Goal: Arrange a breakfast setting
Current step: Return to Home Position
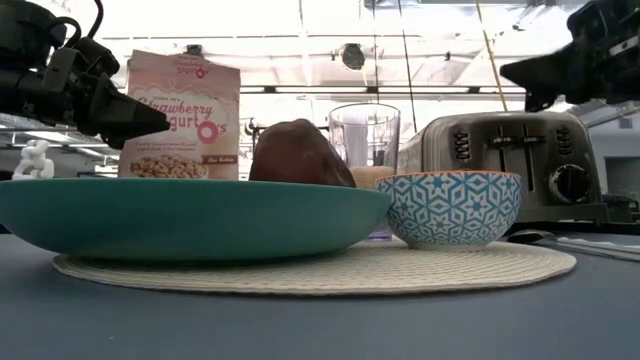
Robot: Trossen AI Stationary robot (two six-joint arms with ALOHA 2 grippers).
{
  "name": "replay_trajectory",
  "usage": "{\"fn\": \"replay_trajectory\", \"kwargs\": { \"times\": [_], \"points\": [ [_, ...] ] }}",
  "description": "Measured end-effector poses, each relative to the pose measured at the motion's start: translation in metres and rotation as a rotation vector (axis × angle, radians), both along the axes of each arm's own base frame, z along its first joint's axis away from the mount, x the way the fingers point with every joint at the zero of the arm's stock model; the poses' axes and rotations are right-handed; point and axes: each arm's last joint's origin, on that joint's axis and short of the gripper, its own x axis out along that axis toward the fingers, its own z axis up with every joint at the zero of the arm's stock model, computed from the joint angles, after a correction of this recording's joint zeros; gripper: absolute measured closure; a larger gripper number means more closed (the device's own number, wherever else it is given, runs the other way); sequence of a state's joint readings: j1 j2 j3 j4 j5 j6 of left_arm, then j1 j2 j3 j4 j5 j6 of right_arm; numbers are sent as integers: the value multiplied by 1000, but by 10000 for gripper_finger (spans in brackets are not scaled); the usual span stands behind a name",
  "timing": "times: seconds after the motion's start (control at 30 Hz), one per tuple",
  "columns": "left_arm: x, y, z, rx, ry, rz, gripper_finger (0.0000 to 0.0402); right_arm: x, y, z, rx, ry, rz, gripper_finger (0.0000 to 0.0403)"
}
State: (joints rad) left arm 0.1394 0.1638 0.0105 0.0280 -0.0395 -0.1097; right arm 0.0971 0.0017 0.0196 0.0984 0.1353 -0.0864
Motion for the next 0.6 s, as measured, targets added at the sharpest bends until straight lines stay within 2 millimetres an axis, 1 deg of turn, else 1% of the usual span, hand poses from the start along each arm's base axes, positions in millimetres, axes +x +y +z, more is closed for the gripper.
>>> {"fn": "replay_trajectory", "kwargs": {
  "times": [0.07,0.23,0.37,0.6],
  "points": [
    [0,0,0,0,0,0,274,0,0,-1,4,11,-9,401],
    [0,0,0,0,0,0,274,1,-3,-5,19,50,-110,401],
    [0,0,0,-6,0,0,274,2,-3,-6,-13,75,-123,401],
    [0,0,0,-5,0,1,273,4,-3,-9,-12,107,-123,401]
  ]
}}
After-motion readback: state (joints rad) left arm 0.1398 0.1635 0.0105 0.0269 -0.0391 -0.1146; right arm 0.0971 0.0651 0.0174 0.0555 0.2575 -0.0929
